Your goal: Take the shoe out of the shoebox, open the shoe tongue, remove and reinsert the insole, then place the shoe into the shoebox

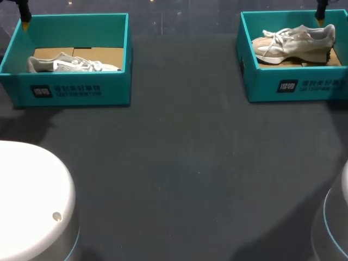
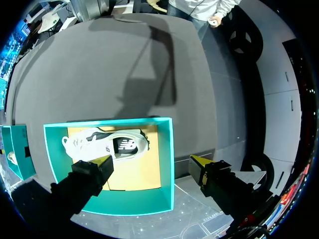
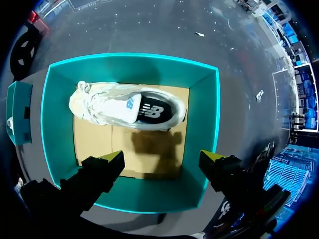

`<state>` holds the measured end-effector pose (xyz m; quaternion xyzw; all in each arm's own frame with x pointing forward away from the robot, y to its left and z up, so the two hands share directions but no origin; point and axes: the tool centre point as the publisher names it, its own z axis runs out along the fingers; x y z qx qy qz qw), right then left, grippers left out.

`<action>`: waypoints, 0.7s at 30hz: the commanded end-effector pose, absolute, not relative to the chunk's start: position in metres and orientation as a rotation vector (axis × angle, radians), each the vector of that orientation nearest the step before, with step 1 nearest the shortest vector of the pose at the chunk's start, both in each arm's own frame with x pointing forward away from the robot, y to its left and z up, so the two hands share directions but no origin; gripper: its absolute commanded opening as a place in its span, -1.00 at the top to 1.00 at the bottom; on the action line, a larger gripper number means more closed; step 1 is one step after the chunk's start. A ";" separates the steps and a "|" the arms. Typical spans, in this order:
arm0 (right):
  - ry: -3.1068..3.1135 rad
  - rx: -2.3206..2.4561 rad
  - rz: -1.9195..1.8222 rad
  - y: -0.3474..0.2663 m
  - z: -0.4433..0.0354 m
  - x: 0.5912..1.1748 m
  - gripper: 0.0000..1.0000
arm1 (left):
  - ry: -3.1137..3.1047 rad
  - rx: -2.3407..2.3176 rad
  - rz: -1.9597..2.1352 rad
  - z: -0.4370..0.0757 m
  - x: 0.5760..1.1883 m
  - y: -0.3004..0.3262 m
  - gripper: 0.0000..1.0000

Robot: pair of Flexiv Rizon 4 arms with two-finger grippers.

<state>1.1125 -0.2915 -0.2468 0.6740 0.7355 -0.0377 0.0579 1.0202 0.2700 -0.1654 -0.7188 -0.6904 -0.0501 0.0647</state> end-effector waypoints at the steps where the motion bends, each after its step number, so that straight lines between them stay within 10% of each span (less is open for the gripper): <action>1: 2.238 2.045 -0.120 -0.296 -0.257 1.134 -1.00 | -2.081 -2.170 -0.152 -0.165 1.020 0.271 -1.00; 21: 2.159 2.088 -0.147 -0.314 -0.293 1.162 -1.00 | -2.081 -2.170 -0.152 -0.165 1.020 0.271 -1.00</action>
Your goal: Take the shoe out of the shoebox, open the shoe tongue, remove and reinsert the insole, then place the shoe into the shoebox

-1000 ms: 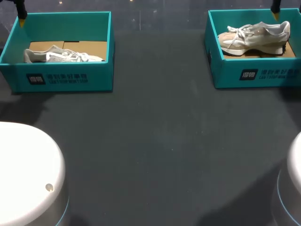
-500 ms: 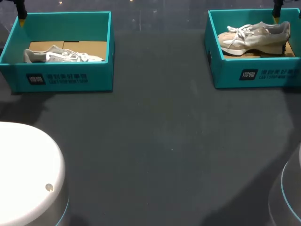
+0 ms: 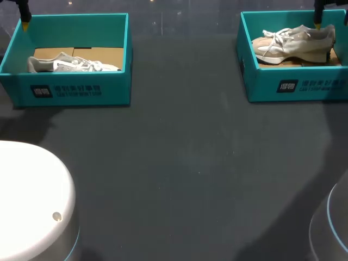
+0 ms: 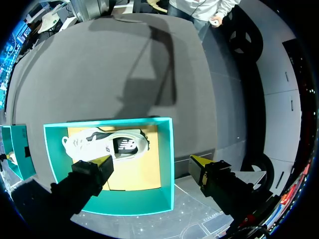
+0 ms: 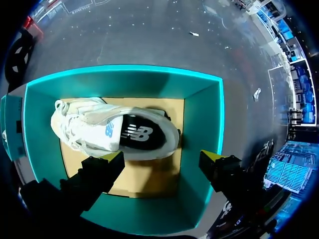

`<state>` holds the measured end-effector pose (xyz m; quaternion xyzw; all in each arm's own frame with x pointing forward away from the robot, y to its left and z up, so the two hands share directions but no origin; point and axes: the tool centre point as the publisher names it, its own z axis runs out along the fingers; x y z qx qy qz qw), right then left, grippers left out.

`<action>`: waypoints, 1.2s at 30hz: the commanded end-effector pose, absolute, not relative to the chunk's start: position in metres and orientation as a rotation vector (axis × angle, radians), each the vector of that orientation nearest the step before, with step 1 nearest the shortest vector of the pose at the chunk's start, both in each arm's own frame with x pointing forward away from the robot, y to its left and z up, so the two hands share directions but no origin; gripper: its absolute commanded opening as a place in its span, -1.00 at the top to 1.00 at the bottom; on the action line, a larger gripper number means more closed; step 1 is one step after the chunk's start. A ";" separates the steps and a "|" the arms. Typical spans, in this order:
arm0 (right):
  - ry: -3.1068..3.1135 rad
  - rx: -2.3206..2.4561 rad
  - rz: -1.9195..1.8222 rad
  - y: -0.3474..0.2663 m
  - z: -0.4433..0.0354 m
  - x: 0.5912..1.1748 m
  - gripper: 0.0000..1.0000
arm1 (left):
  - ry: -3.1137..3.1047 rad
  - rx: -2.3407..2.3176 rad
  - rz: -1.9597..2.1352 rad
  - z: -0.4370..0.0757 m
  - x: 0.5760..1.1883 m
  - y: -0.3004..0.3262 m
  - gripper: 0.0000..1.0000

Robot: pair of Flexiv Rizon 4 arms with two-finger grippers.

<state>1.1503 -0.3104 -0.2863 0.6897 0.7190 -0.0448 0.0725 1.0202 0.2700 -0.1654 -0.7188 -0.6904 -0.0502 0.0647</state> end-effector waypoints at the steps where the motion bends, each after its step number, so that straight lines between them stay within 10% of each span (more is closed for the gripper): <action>1: 2.157 2.089 -0.149 -0.315 -0.294 1.163 -1.00 | -2.081 -2.170 -0.152 -0.165 1.020 0.271 -1.00; 36: 2.072 2.274 -0.157 -0.333 -0.349 1.173 -0.54 | -2.081 -2.170 -0.152 -0.165 1.020 0.271 -1.00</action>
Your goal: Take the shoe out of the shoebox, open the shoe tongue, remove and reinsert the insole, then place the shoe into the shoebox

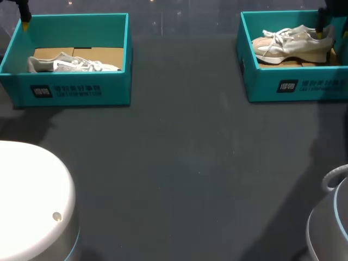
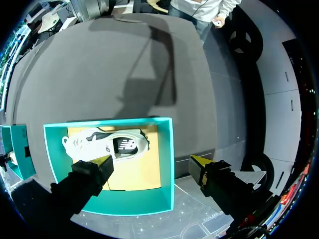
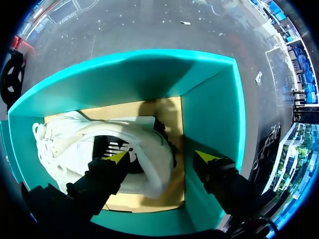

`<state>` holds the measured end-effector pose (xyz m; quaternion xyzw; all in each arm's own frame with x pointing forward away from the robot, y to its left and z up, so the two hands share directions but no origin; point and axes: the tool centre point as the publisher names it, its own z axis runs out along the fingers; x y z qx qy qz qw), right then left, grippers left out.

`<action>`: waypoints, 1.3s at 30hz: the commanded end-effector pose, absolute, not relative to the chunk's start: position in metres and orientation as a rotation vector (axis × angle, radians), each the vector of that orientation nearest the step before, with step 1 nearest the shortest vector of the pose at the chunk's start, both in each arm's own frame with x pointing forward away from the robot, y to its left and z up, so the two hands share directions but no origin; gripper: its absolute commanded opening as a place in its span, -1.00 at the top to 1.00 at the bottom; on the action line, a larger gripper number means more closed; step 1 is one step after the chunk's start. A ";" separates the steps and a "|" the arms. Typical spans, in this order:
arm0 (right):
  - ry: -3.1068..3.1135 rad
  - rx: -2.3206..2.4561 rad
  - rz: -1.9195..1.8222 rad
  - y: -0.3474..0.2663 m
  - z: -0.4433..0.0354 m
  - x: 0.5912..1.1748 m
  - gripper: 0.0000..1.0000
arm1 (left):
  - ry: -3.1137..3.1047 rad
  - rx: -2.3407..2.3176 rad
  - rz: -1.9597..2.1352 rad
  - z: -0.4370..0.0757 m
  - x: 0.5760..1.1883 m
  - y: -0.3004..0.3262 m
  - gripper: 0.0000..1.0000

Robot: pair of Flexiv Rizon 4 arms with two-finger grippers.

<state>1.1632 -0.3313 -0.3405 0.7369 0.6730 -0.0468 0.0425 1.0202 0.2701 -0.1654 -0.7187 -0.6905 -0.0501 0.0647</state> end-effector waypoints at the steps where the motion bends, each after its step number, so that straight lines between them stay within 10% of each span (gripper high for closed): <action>1: 2.073 2.275 -0.157 -0.332 -0.350 1.173 -0.48 | -2.081 -2.170 -0.152 -0.165 1.020 0.271 -1.00; 39: 2.096 2.315 -0.178 -0.330 -0.362 1.164 -0.29 | -2.081 -2.170 -0.152 -0.165 1.020 0.271 -1.00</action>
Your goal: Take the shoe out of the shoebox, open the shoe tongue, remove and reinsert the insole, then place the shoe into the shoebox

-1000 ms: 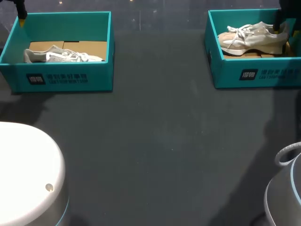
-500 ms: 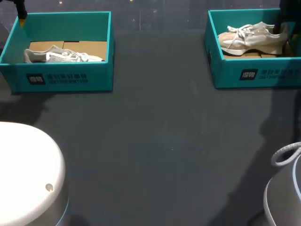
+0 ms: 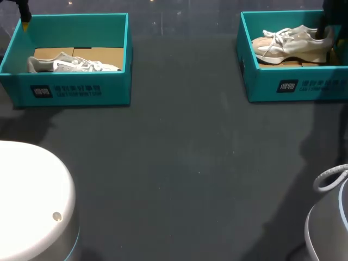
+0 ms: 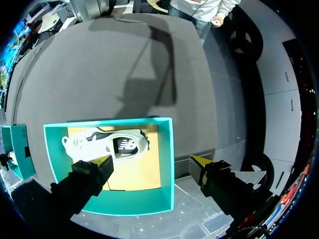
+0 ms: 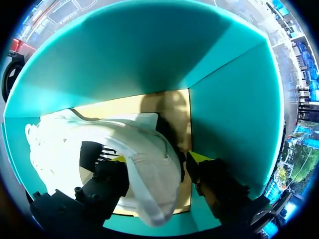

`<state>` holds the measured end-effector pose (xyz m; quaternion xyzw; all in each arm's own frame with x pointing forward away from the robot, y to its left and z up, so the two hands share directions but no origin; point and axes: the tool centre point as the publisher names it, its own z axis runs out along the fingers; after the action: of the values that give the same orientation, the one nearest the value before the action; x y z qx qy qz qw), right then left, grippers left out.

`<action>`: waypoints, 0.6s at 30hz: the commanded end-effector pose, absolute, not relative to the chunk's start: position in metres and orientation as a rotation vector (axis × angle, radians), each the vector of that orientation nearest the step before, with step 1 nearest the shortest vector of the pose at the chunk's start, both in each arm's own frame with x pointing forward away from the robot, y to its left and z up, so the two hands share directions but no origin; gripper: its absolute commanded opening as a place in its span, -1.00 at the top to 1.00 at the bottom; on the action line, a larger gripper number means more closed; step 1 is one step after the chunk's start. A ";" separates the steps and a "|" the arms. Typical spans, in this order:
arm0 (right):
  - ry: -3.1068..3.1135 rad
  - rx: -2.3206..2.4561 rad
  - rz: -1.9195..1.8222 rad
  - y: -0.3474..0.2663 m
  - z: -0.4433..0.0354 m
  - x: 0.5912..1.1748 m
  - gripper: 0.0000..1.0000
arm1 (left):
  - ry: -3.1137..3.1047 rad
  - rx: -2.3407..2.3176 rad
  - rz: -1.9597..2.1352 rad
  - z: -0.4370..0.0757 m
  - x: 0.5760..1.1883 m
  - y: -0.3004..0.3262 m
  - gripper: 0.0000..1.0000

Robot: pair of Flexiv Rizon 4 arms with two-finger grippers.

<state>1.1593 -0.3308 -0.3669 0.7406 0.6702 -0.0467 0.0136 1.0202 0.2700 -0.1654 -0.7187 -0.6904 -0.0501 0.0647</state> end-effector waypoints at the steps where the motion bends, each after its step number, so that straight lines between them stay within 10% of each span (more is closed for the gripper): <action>1: 2.095 2.313 -0.178 -0.330 -0.360 1.163 -0.31 | -2.081 -2.170 -0.152 -0.165 1.020 0.271 -1.00; 18: 2.148 2.280 -0.196 -0.333 -0.368 1.165 -0.18 | -2.081 -2.170 -0.152 -0.165 1.020 0.271 -1.00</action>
<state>1.1553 -0.3309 -0.3656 0.7268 0.6844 -0.0565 0.0097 1.0202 0.2700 -0.1654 -0.7187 -0.6904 -0.0501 0.0647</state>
